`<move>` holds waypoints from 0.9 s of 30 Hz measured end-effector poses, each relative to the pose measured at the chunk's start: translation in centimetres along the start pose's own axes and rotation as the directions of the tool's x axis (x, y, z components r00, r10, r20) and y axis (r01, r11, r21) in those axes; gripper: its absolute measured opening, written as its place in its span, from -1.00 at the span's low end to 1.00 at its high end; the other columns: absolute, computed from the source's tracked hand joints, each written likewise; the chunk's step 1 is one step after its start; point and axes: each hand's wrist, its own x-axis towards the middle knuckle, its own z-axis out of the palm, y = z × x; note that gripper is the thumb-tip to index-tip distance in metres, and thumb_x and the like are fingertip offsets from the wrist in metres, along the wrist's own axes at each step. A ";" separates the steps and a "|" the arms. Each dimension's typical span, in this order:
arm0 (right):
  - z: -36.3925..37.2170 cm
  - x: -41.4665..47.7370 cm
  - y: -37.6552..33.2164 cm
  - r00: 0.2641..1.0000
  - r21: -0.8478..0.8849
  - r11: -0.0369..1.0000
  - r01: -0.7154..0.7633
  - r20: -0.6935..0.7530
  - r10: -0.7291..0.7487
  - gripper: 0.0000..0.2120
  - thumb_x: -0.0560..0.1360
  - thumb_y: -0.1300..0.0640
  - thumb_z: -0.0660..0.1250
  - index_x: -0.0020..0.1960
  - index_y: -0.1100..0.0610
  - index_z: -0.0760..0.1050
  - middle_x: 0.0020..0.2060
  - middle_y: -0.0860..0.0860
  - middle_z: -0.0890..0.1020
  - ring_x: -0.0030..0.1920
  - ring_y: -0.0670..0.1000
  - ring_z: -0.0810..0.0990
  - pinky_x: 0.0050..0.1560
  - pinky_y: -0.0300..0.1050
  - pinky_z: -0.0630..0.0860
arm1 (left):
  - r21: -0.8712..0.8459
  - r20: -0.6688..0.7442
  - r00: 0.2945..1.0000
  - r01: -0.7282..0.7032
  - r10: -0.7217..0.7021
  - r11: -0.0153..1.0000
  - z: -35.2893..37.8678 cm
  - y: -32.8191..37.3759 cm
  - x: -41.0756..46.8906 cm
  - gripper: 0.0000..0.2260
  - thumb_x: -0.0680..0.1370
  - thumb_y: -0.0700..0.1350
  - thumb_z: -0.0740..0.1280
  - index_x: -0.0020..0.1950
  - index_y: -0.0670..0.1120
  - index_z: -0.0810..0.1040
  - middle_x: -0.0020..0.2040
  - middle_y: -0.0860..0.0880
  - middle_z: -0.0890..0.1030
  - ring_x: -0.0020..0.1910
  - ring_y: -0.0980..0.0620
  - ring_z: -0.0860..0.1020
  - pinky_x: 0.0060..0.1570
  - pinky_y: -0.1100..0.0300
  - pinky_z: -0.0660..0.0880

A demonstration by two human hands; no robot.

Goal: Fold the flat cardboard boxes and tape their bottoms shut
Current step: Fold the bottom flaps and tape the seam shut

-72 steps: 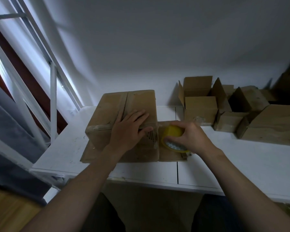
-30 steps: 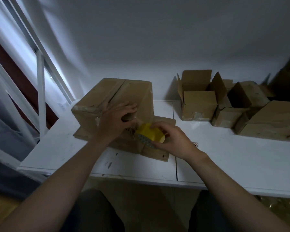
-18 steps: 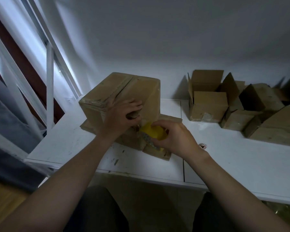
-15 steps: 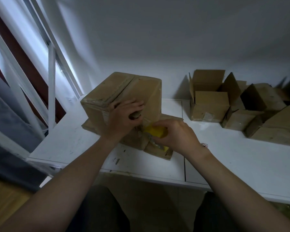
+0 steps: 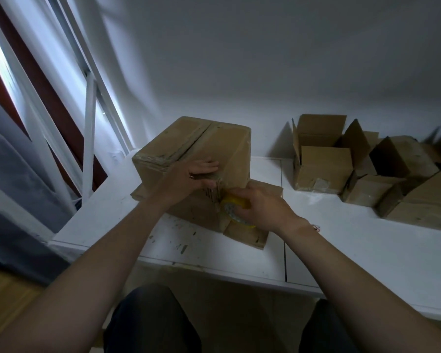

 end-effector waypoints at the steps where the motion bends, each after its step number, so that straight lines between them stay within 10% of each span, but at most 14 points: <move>1: -0.1 0.3 -0.1 1.000 -0.016 1.000 -0.012 0.023 0.012 -0.57 0.61 -0.09 0.28 0.46 -0.27 0.37 0.09 0.05 0.51 0.09 0.06 0.50 -0.07 -0.16 0.31 | 0.000 0.000 1.000 0.011 -0.011 1.000 0.0 0.2 0.0 -0.56 0.35 0.21 0.47 0.22 0.27 0.58 0.29 0.29 0.55 0.35 0.40 0.40 0.49 0.08 0.28; 6: -0.3 1.4 -0.6 0.996 -0.098 0.995 -0.020 0.083 0.028 -0.52 0.61 -0.12 0.25 0.51 -0.28 0.28 0.19 0.08 0.47 0.17 0.15 0.49 0.03 -0.08 0.38 | 0.154 -0.143 0.987 0.091 -0.069 0.984 1.0 0.4 -0.6 -0.61 0.43 0.20 0.48 0.24 0.19 0.62 0.31 0.23 0.55 0.41 0.16 0.38 0.47 -0.05 0.27; 10: 0.0 1.3 -1.0 0.994 -0.068 0.997 -0.024 0.108 0.031 -0.43 0.60 -0.04 0.32 0.55 -0.24 0.23 0.10 0.01 0.40 0.17 0.11 0.46 0.01 -0.18 0.29 | 0.067 -0.553 0.811 0.270 -0.190 0.960 3.8 2.2 -4.2 -0.80 0.53 0.01 0.47 0.08 -0.02 0.58 0.06 0.10 0.54 0.05 0.18 0.44 0.03 0.31 0.41; 17: -0.3 -0.3 0.2 0.995 0.189 0.977 -0.096 0.051 0.088 -0.15 0.47 -0.07 0.52 0.62 -0.08 0.14 0.48 -0.02 0.41 0.42 0.02 0.41 0.24 -0.26 0.30 | -0.661 0.023 0.756 0.502 -0.654 0.558 8.6 3.9 -6.4 -0.67 0.58 0.08 0.39 0.21 -0.12 0.56 0.08 -0.13 0.71 0.02 -0.10 0.70 0.06 -0.02 0.64; 23: -0.2 -3.2 4.2 0.997 0.333 0.942 -0.051 -0.031 0.065 -0.41 0.54 -0.01 0.44 0.52 -0.12 0.35 0.27 -0.16 0.57 0.18 -0.17 0.55 0.15 -0.24 0.50 | -0.722 0.004 0.670 0.516 -0.742 0.462 11.4 5.2 -4.0 -0.31 0.35 0.03 0.58 0.39 0.00 0.35 0.15 -0.16 0.65 -0.02 -0.15 0.71 0.06 -0.14 0.64; 27: 1.2 -5.8 11.8 0.951 -0.106 0.946 -0.306 -0.091 0.297 -0.55 0.55 0.29 0.26 0.39 0.00 0.53 0.22 0.05 0.62 0.18 0.22 0.54 0.19 0.00 0.48 | -0.711 -0.100 0.642 0.488 -0.761 0.505 12.6 5.2 -3.6 -0.12 0.24 0.17 0.56 0.50 0.04 0.32 0.33 -0.08 0.53 0.18 -0.13 0.59 0.17 -0.14 0.58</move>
